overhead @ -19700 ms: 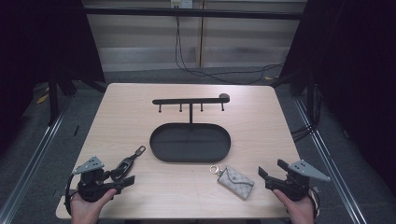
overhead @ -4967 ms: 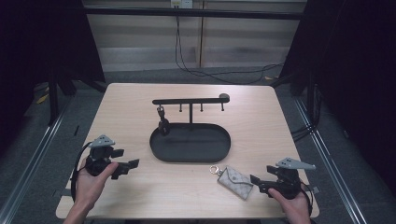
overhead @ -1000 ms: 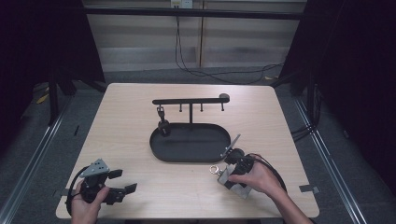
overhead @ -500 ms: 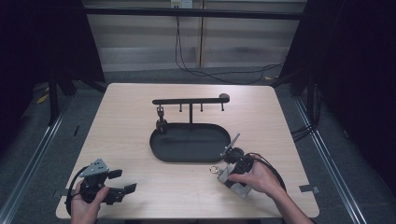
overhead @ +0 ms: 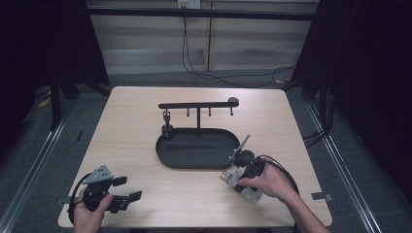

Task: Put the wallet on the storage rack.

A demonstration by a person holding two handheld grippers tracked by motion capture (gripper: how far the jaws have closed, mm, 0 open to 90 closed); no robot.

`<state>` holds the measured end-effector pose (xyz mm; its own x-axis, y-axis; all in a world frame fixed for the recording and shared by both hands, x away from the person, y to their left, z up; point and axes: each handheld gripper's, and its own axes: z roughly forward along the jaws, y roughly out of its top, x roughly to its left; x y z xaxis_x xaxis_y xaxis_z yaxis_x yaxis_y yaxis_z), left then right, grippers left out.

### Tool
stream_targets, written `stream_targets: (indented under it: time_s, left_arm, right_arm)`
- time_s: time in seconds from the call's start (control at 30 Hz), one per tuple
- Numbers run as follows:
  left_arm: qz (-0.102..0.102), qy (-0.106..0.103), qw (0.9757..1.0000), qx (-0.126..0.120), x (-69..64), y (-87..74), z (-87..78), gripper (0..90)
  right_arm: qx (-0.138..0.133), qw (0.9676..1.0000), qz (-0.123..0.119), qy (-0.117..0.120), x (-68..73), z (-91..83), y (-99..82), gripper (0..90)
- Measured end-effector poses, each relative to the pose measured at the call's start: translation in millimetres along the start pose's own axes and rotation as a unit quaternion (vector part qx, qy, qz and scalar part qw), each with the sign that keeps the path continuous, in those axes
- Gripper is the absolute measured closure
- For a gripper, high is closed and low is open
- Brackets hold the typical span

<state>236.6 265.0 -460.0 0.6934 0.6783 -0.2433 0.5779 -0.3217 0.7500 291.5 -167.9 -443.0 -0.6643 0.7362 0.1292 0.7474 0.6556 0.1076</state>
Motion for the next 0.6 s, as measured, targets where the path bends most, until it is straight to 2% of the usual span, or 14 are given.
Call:
stream_targets:
  time_s: [0.13,0.47,0.6]
  left_arm:
    - [0.005,-0.004,1.0000,0.001,-1.5,0.7,0.6,16.9]
    - [0.002,-0.006,1.0000,0.001,-0.3,1.0,2.0,16.9]
    - [0.002,-0.006,1.0000,0.003,-0.4,1.0,2.6,16.9]
  right_arm:
    - [0.004,1.0000,-0.002,-0.004,0.2,-4.1,1.1,33.5]
    - [0.013,0.9998,0.004,-0.013,-3.2,-14.6,3.8,33.5]
    - [0.009,0.9998,0.007,-0.015,-4.6,-19.4,4.0,33.5]
